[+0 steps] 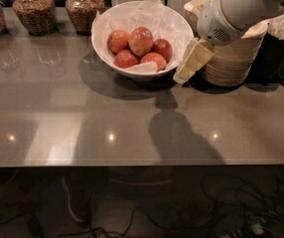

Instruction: Pick apple from white bowl

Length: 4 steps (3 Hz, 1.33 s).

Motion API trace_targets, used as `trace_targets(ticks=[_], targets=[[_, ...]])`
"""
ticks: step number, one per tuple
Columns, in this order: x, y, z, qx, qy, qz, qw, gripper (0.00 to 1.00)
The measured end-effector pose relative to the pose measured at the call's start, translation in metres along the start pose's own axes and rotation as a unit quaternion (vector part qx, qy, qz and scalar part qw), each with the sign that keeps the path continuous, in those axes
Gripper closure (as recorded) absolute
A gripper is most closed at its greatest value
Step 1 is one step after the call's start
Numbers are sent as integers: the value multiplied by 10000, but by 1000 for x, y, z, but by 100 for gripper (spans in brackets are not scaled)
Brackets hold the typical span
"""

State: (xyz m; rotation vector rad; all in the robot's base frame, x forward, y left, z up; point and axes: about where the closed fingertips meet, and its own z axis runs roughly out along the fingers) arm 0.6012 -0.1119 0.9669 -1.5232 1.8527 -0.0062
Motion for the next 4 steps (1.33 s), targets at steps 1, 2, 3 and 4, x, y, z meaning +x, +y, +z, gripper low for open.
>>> trace_targets(ticks=[1, 2, 3, 4], targets=[[-11, -16, 15, 234, -206, -103, 9995, 0], [-22, -37, 30, 433, -442, -75, 9981, 0], [-35, -59, 45, 576, -680, 21, 9960, 0], [-48, -74, 63, 571, -920, 144, 9940, 0]])
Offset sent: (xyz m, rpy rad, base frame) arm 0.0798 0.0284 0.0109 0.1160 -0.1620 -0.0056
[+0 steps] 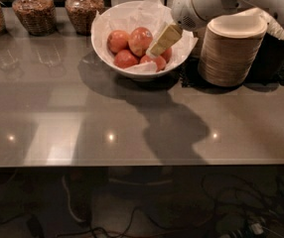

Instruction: Pick apple from white bowl

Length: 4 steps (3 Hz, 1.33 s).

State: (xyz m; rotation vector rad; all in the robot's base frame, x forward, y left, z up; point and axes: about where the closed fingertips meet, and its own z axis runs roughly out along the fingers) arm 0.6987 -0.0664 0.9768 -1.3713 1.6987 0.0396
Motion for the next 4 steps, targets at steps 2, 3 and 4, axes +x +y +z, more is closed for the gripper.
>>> trace_targets(ticks=[2, 3, 4], targets=[[-4, -1, 47, -303, -156, 249, 9991, 14], [-2, 2, 62, -438, -158, 320, 9984, 16], [2, 5, 74, -562, -127, 383, 9976, 17]])
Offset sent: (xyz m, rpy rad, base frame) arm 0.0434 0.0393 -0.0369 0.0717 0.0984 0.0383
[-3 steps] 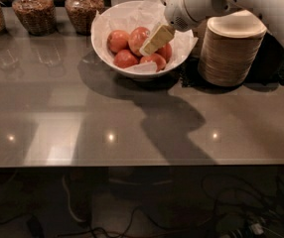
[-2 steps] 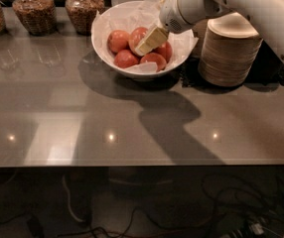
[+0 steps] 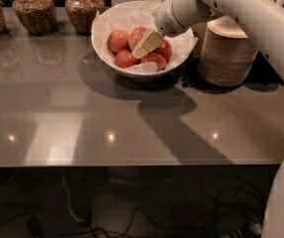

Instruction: Pick apple from white bowl

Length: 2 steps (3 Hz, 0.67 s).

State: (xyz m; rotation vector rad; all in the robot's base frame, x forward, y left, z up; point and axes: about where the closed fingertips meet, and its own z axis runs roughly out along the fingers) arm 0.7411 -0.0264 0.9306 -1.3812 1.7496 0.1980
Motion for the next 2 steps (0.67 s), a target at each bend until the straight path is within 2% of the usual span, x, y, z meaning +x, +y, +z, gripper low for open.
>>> trace_targets(ticks=[1, 2], targets=[[5, 1, 9, -94, 39, 54, 9999, 19], [9, 2, 15, -164, 53, 95, 9998, 28]])
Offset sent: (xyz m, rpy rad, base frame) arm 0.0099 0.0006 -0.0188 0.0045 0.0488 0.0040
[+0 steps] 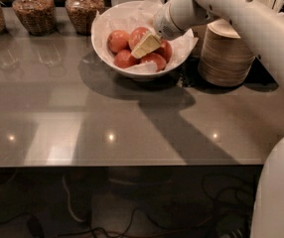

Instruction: Pick apple from white bowl

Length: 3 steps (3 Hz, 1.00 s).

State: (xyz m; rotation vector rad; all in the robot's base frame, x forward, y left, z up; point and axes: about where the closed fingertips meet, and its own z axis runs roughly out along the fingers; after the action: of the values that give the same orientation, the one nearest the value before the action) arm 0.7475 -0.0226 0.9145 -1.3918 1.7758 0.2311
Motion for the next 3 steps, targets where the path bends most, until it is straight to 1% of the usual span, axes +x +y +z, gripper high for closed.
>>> trace_targets(ticks=[2, 3], targets=[[3, 1, 5, -73, 13, 39, 10000, 35], [4, 2, 6, -117, 5, 48, 9999, 53]])
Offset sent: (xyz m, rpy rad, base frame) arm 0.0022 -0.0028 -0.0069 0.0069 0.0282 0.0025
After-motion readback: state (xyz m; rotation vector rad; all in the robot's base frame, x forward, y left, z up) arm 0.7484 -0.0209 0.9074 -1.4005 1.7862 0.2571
